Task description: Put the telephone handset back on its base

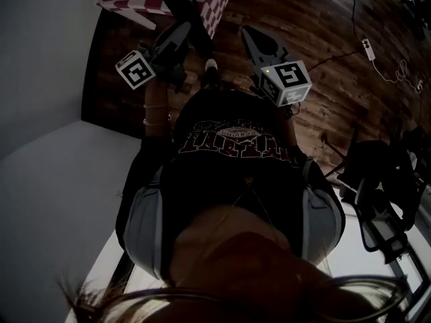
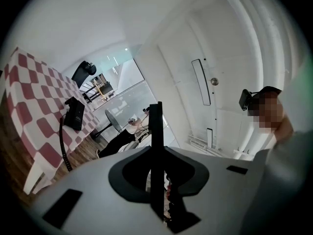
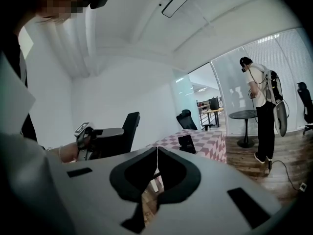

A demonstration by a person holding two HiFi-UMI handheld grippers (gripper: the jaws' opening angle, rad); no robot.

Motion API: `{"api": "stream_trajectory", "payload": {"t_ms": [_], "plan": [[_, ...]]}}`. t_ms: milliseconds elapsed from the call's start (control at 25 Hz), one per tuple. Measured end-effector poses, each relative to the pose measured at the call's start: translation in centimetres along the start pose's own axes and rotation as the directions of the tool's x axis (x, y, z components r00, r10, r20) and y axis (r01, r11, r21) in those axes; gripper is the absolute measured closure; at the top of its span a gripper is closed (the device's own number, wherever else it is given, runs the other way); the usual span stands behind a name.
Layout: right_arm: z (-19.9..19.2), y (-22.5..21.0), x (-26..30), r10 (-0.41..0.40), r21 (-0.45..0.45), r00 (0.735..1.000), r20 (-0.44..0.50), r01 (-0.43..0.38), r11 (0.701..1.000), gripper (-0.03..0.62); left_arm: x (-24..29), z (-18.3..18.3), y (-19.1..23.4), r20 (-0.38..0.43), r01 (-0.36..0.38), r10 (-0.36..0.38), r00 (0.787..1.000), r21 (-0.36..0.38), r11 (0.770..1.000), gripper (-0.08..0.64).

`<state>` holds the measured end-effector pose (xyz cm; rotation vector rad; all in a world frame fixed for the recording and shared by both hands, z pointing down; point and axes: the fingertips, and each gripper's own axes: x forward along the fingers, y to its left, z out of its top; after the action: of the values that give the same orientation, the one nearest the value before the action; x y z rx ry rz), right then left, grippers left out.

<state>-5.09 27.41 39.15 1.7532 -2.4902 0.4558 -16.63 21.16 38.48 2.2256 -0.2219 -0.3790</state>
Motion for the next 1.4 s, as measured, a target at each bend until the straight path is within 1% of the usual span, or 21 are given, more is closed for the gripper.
{"api": "stream_trajectory", "payload": {"t_ms": [120,200,280,400,480,560,640,720,840,1040,1200,1400], "plan": [[-1.0,-0.8,0.1,0.002,-0.006,1.000,0.003,-0.002,1.000,0.572,0.3,-1.1,1.2,0.000,-0.005,0.005,1.000,-0.006,1.000,0.480],[-1.0,-1.3,0.4,0.008,-0.020,1.000,0.005,-0.008,1.000,0.572,1.0,-1.1,1.6,-0.004,-0.011,0.011,1.000,0.003,1.000,0.480],[-0.4,-1.9,1.1,0.011,-0.032,1.000,0.011,-0.011,0.999,0.572,1.8,-0.3,1.8,-0.005,-0.006,0.006,1.000,0.007,1.000,0.480],[0.5,-2.4,2.5,-0.001,-0.026,1.000,0.015,0.001,1.000,0.572,2.2,0.9,3.0,-0.003,0.009,-0.009,1.000,-0.027,1.000,0.480],[1.1,-2.6,3.4,-0.016,-0.014,1.000,0.011,0.016,1.000,0.572,2.5,1.8,3.7,-0.009,0.010,-0.011,1.000,-0.023,1.000,0.480],[1.4,-2.8,4.3,-0.011,-0.020,1.000,0.013,0.011,1.000,0.572,3.0,2.7,4.3,-0.015,0.011,-0.011,1.000,-0.016,1.000,0.480],[1.7,-3.0,5.2,-0.007,-0.025,1.000,0.015,0.007,1.000,0.572,3.3,3.5,4.9,-0.015,0.024,-0.024,1.000,-0.030,0.999,0.480],[2.1,-3.1,6.1,-0.006,-0.029,1.000,0.016,0.007,1.000,0.572,3.9,4.7,5.0,-0.018,0.031,-0.031,0.999,-0.021,0.999,0.480],[2.9,-3.5,7.5,-0.022,-0.029,1.000,0.011,0.023,0.999,0.572,4.8,6.0,5.6,-0.030,0.037,-0.037,0.999,-0.015,0.999,0.480],[3.8,-4.4,10.5,-0.030,-0.030,1.000,-0.006,0.029,0.999,0.572,5.9,8.3,7.6,-0.052,0.043,-0.045,0.998,-0.048,0.998,0.480],[3.7,-4.5,11.8,-0.039,-0.037,0.999,-0.003,0.039,0.999,0.572,6.2,8.8,8.1,-0.072,0.056,-0.059,0.996,-0.045,0.997,0.480],[4.3,-4.2,11.5,-0.063,-0.011,0.998,0.002,0.063,0.998,0.572,6.5,8.5,7.6,-0.084,0.083,-0.090,0.992,-0.085,0.993,0.480]]}}
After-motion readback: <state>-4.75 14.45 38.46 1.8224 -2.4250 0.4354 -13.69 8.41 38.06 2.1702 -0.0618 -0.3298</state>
